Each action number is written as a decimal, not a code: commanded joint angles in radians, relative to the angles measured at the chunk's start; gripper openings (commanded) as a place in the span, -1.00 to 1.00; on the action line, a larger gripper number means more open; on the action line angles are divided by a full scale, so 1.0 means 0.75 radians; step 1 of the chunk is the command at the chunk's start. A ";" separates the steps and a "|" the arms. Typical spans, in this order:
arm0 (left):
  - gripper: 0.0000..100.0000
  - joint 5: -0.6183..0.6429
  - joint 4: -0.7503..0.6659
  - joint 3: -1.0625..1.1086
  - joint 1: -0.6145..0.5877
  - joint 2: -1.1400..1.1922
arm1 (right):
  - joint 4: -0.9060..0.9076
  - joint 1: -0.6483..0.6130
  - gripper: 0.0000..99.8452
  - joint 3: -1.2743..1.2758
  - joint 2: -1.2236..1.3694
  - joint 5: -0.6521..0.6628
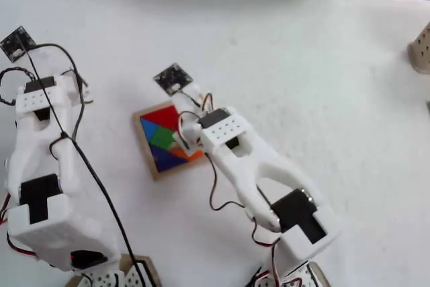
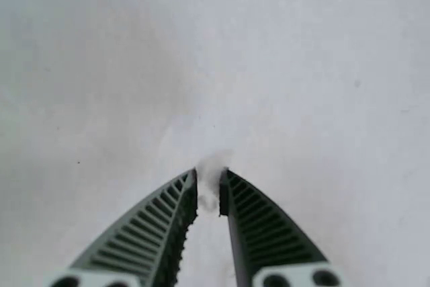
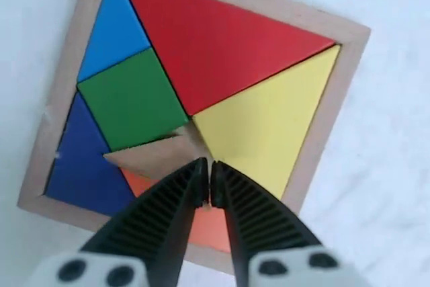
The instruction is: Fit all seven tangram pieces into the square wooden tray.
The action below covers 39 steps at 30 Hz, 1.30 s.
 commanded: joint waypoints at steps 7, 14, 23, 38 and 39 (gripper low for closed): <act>-0.84 -0.010 -0.029 -0.010 0.038 -0.085 | 0.081 -0.066 -0.97 0.106 -0.292 0.012; -0.84 -0.010 -0.029 -0.010 0.038 -0.085 | -0.058 -0.103 -0.97 0.170 -0.253 0.023; -0.93 -0.172 -0.102 0.139 0.152 -0.210 | -0.017 0.116 -0.97 0.288 -0.615 0.010; -0.93 -0.624 -0.381 0.814 0.359 -0.750 | -0.099 0.709 -0.97 0.992 -1.321 -0.049; -0.93 -0.644 -0.378 0.833 0.359 -0.752 | -0.095 0.725 -0.97 1.029 -1.351 -0.014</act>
